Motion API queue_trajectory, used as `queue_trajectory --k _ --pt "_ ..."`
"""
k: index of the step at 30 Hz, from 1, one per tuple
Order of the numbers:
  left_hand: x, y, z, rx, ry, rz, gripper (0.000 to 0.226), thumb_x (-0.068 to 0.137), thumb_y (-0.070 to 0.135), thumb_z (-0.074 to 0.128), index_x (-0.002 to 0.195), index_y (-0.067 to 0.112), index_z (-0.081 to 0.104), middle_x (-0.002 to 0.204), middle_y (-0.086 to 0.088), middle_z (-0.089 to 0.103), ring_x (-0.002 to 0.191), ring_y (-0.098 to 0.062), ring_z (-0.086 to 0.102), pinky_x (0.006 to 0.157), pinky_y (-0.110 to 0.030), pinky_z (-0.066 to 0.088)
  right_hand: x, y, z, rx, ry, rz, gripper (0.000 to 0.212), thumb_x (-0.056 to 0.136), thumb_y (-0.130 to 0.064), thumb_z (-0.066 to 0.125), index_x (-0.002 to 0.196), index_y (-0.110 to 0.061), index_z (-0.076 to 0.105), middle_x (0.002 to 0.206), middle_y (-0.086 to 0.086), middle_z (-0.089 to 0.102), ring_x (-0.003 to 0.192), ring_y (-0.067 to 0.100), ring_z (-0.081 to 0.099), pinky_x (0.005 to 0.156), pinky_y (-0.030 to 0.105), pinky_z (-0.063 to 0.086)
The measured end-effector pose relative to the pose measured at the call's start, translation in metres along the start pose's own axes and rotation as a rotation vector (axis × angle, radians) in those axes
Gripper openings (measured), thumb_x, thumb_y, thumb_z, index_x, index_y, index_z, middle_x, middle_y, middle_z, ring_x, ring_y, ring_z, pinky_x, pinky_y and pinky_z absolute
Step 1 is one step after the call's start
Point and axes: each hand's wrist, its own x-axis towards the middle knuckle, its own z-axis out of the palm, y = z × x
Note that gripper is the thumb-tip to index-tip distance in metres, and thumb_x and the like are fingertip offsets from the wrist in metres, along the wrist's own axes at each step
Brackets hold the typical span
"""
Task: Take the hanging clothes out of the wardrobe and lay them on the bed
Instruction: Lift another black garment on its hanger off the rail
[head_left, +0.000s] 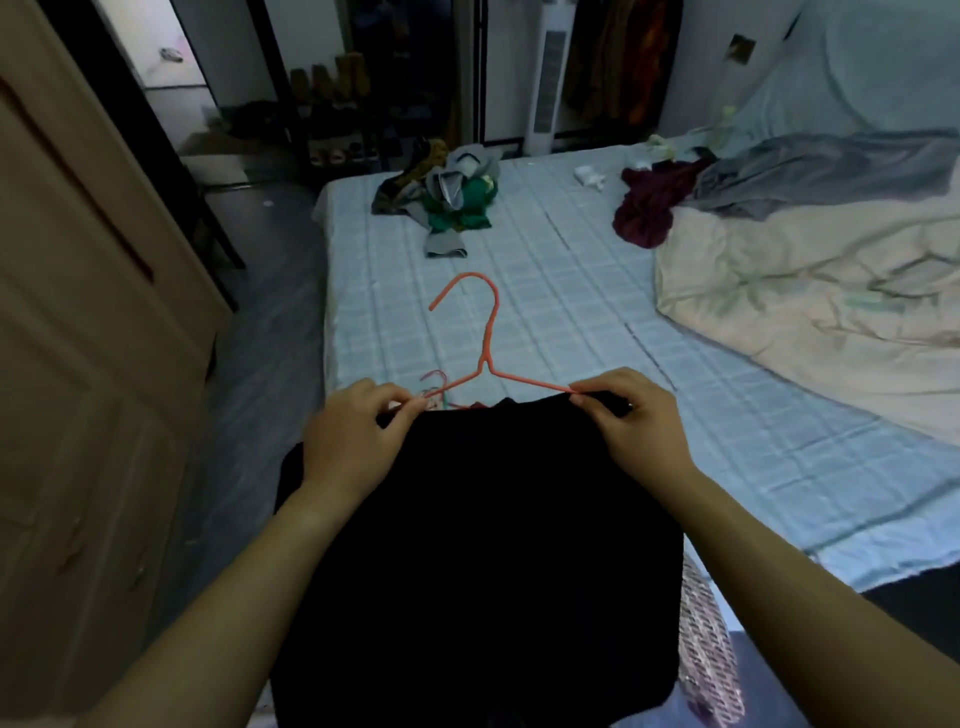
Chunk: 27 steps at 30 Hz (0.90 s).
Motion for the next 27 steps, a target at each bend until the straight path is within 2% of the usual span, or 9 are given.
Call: queue_trajectory --k 3,6,9,12,15,17,20,23,27 --pt "0.026 -0.032 0.032 0.176 -0.126 -0.107 0.027 0.089 0.045 0.055 0.106 0.027 0.066 0.103 -0.004 0.061 0.098 -0.029 0.058 0.08 -0.041 0.048 0.029 0.042 0.033 -0.191 -0.16 0.037 0.011 0.083 -0.022 0.07 0.093 -0.025 0.072 0.092 -0.006 0.064 0.088 0.011 0.062 0.074 0.022 0.045" --pt "0.028 -0.045 0.057 0.294 -0.284 -0.253 0.045 0.091 0.045 0.05 0.132 0.025 0.049 0.128 -0.009 0.051 0.117 -0.032 0.048 0.094 -0.042 0.04 0.049 0.069 0.061 -0.378 -0.403 0.118 0.029 0.089 -0.031 0.06 0.116 -0.02 0.064 0.117 0.0 0.057 0.104 0.02 0.057 0.08 0.028 0.042" --pt "0.001 -0.042 0.076 0.339 -0.377 -0.319 0.054 0.091 0.052 0.043 0.139 0.028 0.04 0.138 -0.007 0.045 0.125 -0.028 0.043 0.103 -0.044 0.037 0.045 0.074 0.079 -0.387 -0.547 0.053 0.039 0.09 -0.035 0.059 0.125 -0.017 0.058 0.124 0.005 0.056 0.11 0.025 0.055 0.088 0.031 0.041" --pt "-0.037 -0.028 0.082 0.309 -0.424 -0.468 0.059 0.091 0.06 0.034 0.142 0.029 0.035 0.145 -0.004 0.039 0.131 -0.023 0.038 0.108 -0.046 0.031 0.02 0.075 0.084 -0.395 -0.714 -0.022 0.047 0.091 -0.044 0.052 0.128 -0.015 0.056 0.131 0.008 0.054 0.121 0.026 0.05 0.1 0.033 0.037" --pt "-0.079 -0.004 0.082 0.22 -0.34 -0.666 0.08 0.078 0.073 0.013 0.142 0.029 0.035 0.145 0.0 0.039 0.131 -0.019 0.039 0.108 -0.042 0.032 -0.006 0.078 0.086 -0.426 -0.879 -0.091 0.072 0.085 -0.063 0.024 0.132 -0.016 0.052 0.138 0.009 0.049 0.127 0.026 0.045 0.105 0.037 0.036" --pt "-0.104 0.008 0.081 0.206 -0.262 -0.731 0.088 0.073 0.074 0.006 0.142 0.029 0.037 0.145 0.002 0.041 0.13 -0.018 0.04 0.107 -0.039 0.033 -0.015 0.076 0.084 -0.436 -0.946 -0.134 0.08 0.082 -0.066 0.014 0.134 -0.017 0.049 0.14 0.008 0.046 0.129 0.025 0.042 0.107 0.039 0.035" --pt "-0.141 0.025 0.076 0.236 -0.141 -0.887 0.089 0.077 0.079 0.006 0.137 0.027 0.045 0.138 -0.001 0.049 0.124 -0.021 0.048 0.103 -0.042 0.038 -0.014 0.072 0.096 -0.413 -1.076 -0.304 0.077 0.084 -0.064 0.016 0.131 -0.015 0.052 0.138 0.011 0.049 0.127 0.029 0.045 0.105 0.044 0.037" --pt "-0.178 0.045 0.063 0.286 -0.029 -0.996 0.076 0.085 0.072 0.016 0.133 0.024 0.051 0.129 -0.002 0.057 0.115 -0.024 0.055 0.095 -0.045 0.045 -0.014 0.052 0.119 -0.365 -1.162 -0.509 0.07 0.088 -0.06 0.024 0.125 -0.01 0.058 0.13 0.017 0.055 0.119 0.035 0.052 0.098 0.05 0.044" --pt "-0.221 0.075 0.031 0.31 0.188 -1.155 0.068 0.084 0.067 0.026 0.13 0.026 0.054 0.126 -0.001 0.058 0.116 -0.023 0.054 0.098 -0.042 0.043 -0.032 -0.011 0.15 -0.246 -1.229 -0.725 0.07 0.09 -0.059 0.023 0.127 -0.01 0.055 0.133 0.017 0.052 0.122 0.035 0.049 0.098 0.052 0.043"
